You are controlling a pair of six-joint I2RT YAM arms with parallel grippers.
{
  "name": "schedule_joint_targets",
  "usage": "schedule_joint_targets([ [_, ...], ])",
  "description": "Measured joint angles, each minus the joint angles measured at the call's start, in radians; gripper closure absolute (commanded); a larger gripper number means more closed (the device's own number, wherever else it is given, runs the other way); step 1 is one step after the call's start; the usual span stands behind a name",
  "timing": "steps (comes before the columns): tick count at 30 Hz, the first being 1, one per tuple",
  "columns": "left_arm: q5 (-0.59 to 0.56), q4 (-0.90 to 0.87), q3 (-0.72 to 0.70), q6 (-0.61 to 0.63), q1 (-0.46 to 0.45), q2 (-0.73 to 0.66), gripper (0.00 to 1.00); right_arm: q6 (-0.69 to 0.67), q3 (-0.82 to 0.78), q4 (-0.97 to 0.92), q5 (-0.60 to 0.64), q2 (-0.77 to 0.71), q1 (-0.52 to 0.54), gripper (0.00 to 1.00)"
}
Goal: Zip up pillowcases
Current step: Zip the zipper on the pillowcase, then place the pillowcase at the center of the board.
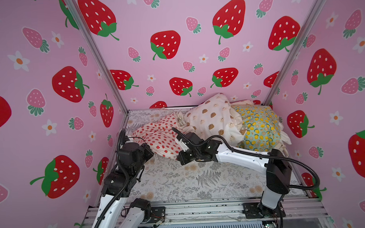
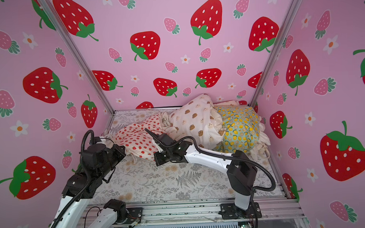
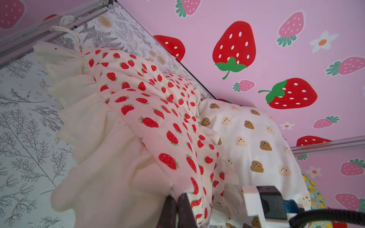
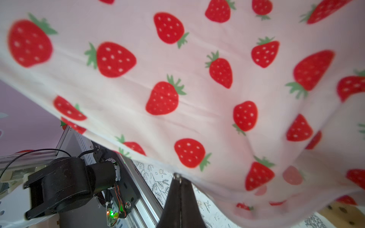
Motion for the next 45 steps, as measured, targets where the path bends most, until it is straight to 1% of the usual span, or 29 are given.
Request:
schedule_joint_targets([
  [7, 0.067, -0.018, 0.074, 0.042, 0.135, 0.037, 1.00, 0.000, -0.034, -0.010, 0.007, -0.044, -0.024, 1.00],
  [12, 0.126, -0.020, 0.086, 0.056, 0.224, 0.063, 1.00, 0.000, -0.075, -0.014, 0.009, -0.067, -0.051, 1.00],
  [17, 0.174, -0.027, 0.091, 0.064, 0.292, 0.067, 1.00, -0.001, -0.113, -0.018, 0.011, -0.081, -0.089, 1.00],
  [22, 0.200, -0.058, 0.138, 0.083, 0.363, 0.073, 1.00, -0.002, -0.140, -0.019, 0.016, -0.085, -0.133, 1.00],
  [28, 0.256, -0.084, 0.157, 0.102, 0.424, 0.082, 1.00, -0.010, -0.146, -0.014, 0.016, -0.085, -0.163, 1.00],
  [31, 0.269, -0.092, 0.153, 0.110, 0.434, 0.086, 1.00, -0.024, -0.134, -0.035, 0.016, -0.080, -0.163, 1.00],
  [35, 0.299, -0.070, 0.101, 0.113, 0.441, 0.057, 1.00, -0.037, -0.126, -0.040, 0.019, -0.063, -0.162, 1.00],
  [36, 0.314, -0.062, 0.073, 0.112, 0.441, 0.046, 0.96, -0.043, -0.124, -0.043, 0.022, -0.054, -0.162, 0.95],
  [37, 0.327, -0.054, 0.039, 0.109, 0.442, 0.034, 0.84, -0.049, -0.118, -0.049, 0.027, -0.042, -0.162, 0.90],
  [38, 0.339, -0.052, 0.015, 0.107, 0.442, 0.027, 0.76, -0.054, -0.112, -0.055, 0.029, -0.031, -0.162, 0.87],
  [39, 0.350, -0.050, -0.017, 0.101, 0.442, 0.023, 0.70, -0.062, -0.106, -0.057, 0.032, -0.018, -0.162, 0.82],
  [41, 0.372, -0.059, -0.061, 0.100, 0.442, 0.027, 0.62, -0.079, -0.099, -0.065, 0.041, -0.006, -0.162, 0.63],
  [42, 0.376, -0.064, -0.074, 0.103, 0.441, 0.034, 0.56, -0.085, -0.099, -0.069, 0.048, -0.006, -0.162, 0.57],
  [44, 0.372, -0.081, -0.082, 0.111, 0.441, 0.037, 0.45, -0.097, -0.099, -0.080, 0.074, -0.014, -0.162, 0.47],
  [45, 0.364, -0.086, -0.082, 0.115, 0.440, 0.031, 0.39, -0.105, -0.100, -0.088, 0.090, -0.023, -0.162, 0.38],
])
